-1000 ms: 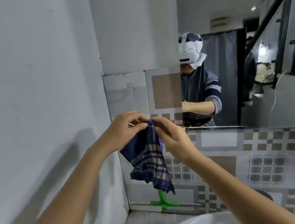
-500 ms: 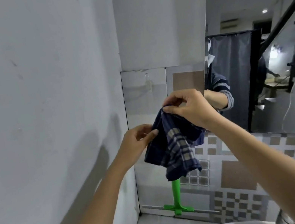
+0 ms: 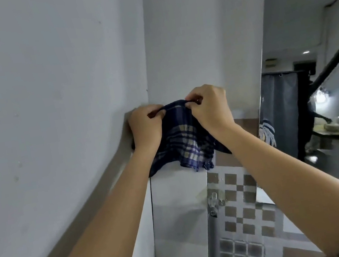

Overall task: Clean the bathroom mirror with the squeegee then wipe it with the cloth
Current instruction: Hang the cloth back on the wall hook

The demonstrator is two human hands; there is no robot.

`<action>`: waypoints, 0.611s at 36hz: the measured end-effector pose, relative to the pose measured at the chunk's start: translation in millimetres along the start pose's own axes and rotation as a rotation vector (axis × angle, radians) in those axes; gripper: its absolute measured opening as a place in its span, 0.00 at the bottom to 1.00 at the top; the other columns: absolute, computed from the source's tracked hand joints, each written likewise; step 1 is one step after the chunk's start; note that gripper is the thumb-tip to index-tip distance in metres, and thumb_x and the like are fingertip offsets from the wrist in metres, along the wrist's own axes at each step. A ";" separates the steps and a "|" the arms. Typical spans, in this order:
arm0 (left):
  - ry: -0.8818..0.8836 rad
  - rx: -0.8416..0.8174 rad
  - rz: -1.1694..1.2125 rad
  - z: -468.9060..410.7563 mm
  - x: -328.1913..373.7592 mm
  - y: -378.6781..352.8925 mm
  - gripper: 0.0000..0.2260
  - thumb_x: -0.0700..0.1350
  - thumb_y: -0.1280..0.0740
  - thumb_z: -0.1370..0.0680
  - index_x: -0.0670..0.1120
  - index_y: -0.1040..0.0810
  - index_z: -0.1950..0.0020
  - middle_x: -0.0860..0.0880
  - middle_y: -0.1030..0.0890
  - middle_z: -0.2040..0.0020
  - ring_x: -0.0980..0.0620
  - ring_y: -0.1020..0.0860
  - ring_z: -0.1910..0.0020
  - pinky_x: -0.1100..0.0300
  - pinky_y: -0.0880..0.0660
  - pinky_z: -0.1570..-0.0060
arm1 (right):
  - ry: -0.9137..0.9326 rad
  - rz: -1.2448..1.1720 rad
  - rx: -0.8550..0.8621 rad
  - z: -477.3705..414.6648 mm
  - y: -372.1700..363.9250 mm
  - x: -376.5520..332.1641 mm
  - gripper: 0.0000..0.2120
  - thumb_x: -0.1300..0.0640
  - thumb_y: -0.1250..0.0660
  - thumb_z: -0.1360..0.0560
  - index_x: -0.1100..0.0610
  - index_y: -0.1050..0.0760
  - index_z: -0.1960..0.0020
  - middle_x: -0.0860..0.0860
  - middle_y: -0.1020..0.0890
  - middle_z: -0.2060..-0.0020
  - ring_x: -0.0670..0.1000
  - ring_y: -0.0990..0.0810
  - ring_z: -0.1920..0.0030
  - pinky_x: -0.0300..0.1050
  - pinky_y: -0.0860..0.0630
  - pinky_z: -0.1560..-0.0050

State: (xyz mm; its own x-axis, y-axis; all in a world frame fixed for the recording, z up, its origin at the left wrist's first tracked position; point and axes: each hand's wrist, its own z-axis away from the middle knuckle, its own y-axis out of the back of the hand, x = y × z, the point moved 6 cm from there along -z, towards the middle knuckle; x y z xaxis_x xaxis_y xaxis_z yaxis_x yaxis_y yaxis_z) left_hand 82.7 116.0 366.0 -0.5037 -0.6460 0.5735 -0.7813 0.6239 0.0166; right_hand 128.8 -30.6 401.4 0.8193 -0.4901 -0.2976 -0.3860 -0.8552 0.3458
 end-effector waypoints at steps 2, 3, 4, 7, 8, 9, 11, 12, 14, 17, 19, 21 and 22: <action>0.010 0.000 -0.011 -3.9 -6.7 -5.5 0.06 0.36 0.33 0.26 0.41 0.17 0.53 0.54 0.21 0.61 0.59 0.23 0.63 0.78 0.32 0.60 | -0.007 0.034 -0.012 1.1 -8.1 6.2 0.05 0.64 0.35 0.28 0.60 0.19 0.58 0.54 0.20 0.59 0.53 0.23 0.60 0.52 0.22 0.58; 0.015 -0.007 -0.013 -4.0 -9.8 -8.2 0.06 0.36 0.33 0.26 0.41 0.17 0.55 0.54 0.21 0.62 0.60 0.24 0.64 0.78 0.32 0.62 | -0.015 0.041 -0.017 3.4 -11.4 9.8 0.06 0.64 0.35 0.28 0.60 0.19 0.58 0.55 0.20 0.59 0.53 0.23 0.60 0.52 0.22 0.58; 0.017 -0.016 -0.014 -2.5 -12.6 -10.8 0.06 0.35 0.34 0.27 0.40 0.17 0.56 0.53 0.21 0.63 0.61 0.25 0.66 0.78 0.32 0.63 | -0.019 0.047 -0.020 6.9 -13.9 12.8 0.06 0.64 0.36 0.28 0.61 0.20 0.57 0.55 0.21 0.58 0.54 0.23 0.59 0.52 0.23 0.58; 0.041 -0.033 0.029 5.4 -22.3 -15.8 0.07 0.35 0.34 0.27 0.41 0.16 0.55 0.54 0.20 0.62 0.60 0.24 0.64 0.78 0.31 0.62 | -0.007 0.061 -0.029 20.7 -18.5 17.8 0.08 0.65 0.37 0.27 0.63 0.20 0.55 0.57 0.22 0.56 0.56 0.24 0.56 0.48 0.26 0.56; 0.064 -0.040 0.056 8.3 -26.4 -17.2 0.07 0.36 0.33 0.27 0.41 0.16 0.54 0.53 0.20 0.61 0.61 0.24 0.64 0.79 0.31 0.62 | -0.004 0.058 -0.033 25.3 -19.4 18.6 0.08 0.65 0.38 0.27 0.63 0.19 0.54 0.58 0.21 0.56 0.56 0.24 0.56 0.46 0.28 0.56; 0.099 -0.054 0.083 10.8 -31.0 -18.5 0.06 0.36 0.33 0.27 0.41 0.17 0.53 0.52 0.19 0.60 0.62 0.24 0.64 0.79 0.31 0.63 | -0.002 0.052 -0.038 29.4 -20.2 18.9 0.09 0.65 0.39 0.26 0.63 0.19 0.54 0.58 0.21 0.56 0.56 0.25 0.56 0.44 0.30 0.57; 0.182 -0.100 0.165 15.5 -40.7 -21.9 0.06 0.37 0.32 0.26 0.40 0.18 0.51 0.48 0.18 0.57 0.59 0.22 0.63 0.76 0.28 0.61 | -0.004 0.034 -0.051 35.8 -20.8 19.9 0.10 0.65 0.39 0.26 0.63 0.19 0.53 0.58 0.21 0.56 0.55 0.25 0.56 0.38 0.34 0.60; 0.216 -0.123 0.215 17.4 -44.3 -23.1 0.07 0.37 0.32 0.26 0.39 0.19 0.50 0.45 0.18 0.55 0.55 0.21 0.61 0.71 0.25 0.57 | -0.006 0.022 -0.052 38.3 -20.3 20.0 0.10 0.65 0.39 0.25 0.62 0.19 0.52 0.58 0.21 0.56 0.54 0.25 0.56 0.35 0.35 0.62; 0.263 -0.143 0.284 20.5 -48.3 -22.7 0.08 0.37 0.32 0.26 0.38 0.20 0.48 0.40 0.18 0.51 0.47 0.19 0.54 0.58 0.23 0.48 | -0.022 -0.010 -0.059 41.9 -19.4 20.7 0.10 0.62 0.38 0.24 0.61 0.20 0.49 0.57 0.21 0.54 0.53 0.25 0.55 0.33 0.37 0.60; 0.269 -0.152 0.344 25.5 -45.4 -18.6 0.10 0.40 0.33 0.25 0.39 0.21 0.45 0.41 0.18 0.48 0.47 0.20 0.49 0.56 0.25 0.46 | -0.101 -0.079 -0.105 49.3 -19.2 23.3 0.13 0.53 0.38 0.23 0.56 0.21 0.43 0.53 0.24 0.50 0.52 0.27 0.47 0.36 0.37 0.51; 0.284 -0.170 0.386 30.7 -43.2 -15.8 0.10 0.44 0.33 0.24 0.42 0.20 0.45 0.46 0.18 0.48 0.51 0.21 0.48 0.60 0.25 0.46 | -0.183 -0.175 -0.147 56.8 -19.9 25.0 0.19 0.46 0.37 0.25 0.54 0.25 0.38 0.50 0.27 0.48 0.51 0.29 0.42 0.42 0.32 0.43; 0.287 -0.234 0.429 37.4 -41.7 -15.1 0.10 0.47 0.34 0.24 0.47 0.21 0.44 0.50 0.19 0.47 0.56 0.21 0.47 0.65 0.25 0.47 | -0.216 -0.228 -0.181 63.2 -21.2 25.3 0.25 0.42 0.37 0.26 0.53 0.29 0.34 0.49 0.30 0.45 0.51 0.31 0.40 0.46 0.31 0.37; 0.277 -0.276 0.443 41.1 -41.4 -15.8 0.11 0.47 0.34 0.24 0.48 0.22 0.42 0.52 0.19 0.47 0.58 0.21 0.48 0.67 0.25 0.49 | -0.210 -0.224 -0.194 65.6 -22.1 24.6 0.26 0.42 0.36 0.27 0.53 0.30 0.33 0.48 0.30 0.45 0.51 0.31 0.39 0.46 0.31 0.37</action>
State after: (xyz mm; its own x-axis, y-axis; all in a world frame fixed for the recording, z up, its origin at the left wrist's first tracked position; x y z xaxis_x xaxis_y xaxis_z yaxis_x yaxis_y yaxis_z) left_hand 100.8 114.8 308.3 -0.6158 -0.1821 0.7666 -0.3752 0.9233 -0.0820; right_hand 129.6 -34.8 328.1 0.7615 -0.3354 -0.5547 -0.1029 -0.9074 0.4074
